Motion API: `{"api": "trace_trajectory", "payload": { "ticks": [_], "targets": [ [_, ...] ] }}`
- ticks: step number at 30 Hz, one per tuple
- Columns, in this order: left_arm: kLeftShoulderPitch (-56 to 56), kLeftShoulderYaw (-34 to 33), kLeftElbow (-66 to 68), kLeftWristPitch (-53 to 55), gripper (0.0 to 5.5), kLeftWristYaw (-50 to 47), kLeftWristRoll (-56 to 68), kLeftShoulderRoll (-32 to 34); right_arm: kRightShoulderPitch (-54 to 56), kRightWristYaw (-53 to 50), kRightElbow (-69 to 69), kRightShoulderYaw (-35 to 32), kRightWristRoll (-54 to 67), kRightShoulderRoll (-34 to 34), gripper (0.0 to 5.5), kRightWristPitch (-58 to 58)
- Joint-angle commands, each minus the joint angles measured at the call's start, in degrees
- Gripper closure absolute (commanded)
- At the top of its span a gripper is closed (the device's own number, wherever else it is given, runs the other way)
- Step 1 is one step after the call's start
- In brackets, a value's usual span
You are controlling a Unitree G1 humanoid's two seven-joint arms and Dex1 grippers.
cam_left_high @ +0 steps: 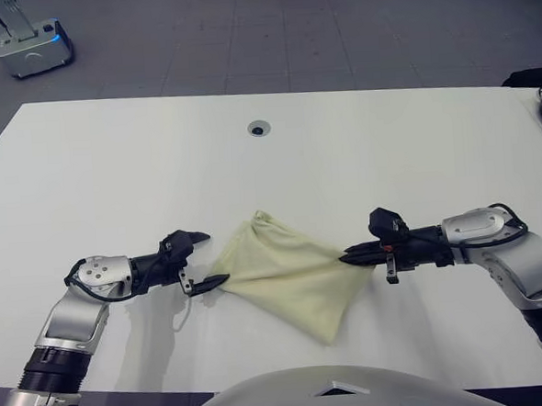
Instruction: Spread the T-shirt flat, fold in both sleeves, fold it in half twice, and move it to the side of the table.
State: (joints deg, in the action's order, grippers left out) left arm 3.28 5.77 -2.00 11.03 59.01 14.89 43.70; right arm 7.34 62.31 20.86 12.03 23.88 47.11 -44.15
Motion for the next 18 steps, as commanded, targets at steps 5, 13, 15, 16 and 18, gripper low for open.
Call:
{"api": "trace_trajectory", "payload": {
  "ticks": [5,13,15,16,18],
  "targets": [
    [2.01,0.61,1.64,0.46,0.1,-1.48,-2.24,-0.06,2.42,-6.54,-7.65,1.91,-4.18,-7.0,5.5,5.65],
    [1.79,0.84,1.17,0.53,0.1,-1.5,-1.99,-0.27,0.52,-5.23,-6.14,0.48,-1.59,-5.74,4.66,2.74],
    [1.67,0.89,0.91,0.77,0.1,-1.59,-1.89,-0.35,0.62,-3.51,-4.05,-1.28,0.9,-4.22,4.28,1.15],
    [1.67,0.85,0.82,0.83,0.1,-1.67,-1.82,-0.42,1.13,-3.36,-3.74,-2.15,1.56,-3.9,4.15,0.73],
    [1.94,0.53,0.53,0.8,0.1,-2.16,-1.62,-0.75,2.51,-3.69,-4.09,-3.53,2.25,-4.02,3.79,0.61]
  ]
}}
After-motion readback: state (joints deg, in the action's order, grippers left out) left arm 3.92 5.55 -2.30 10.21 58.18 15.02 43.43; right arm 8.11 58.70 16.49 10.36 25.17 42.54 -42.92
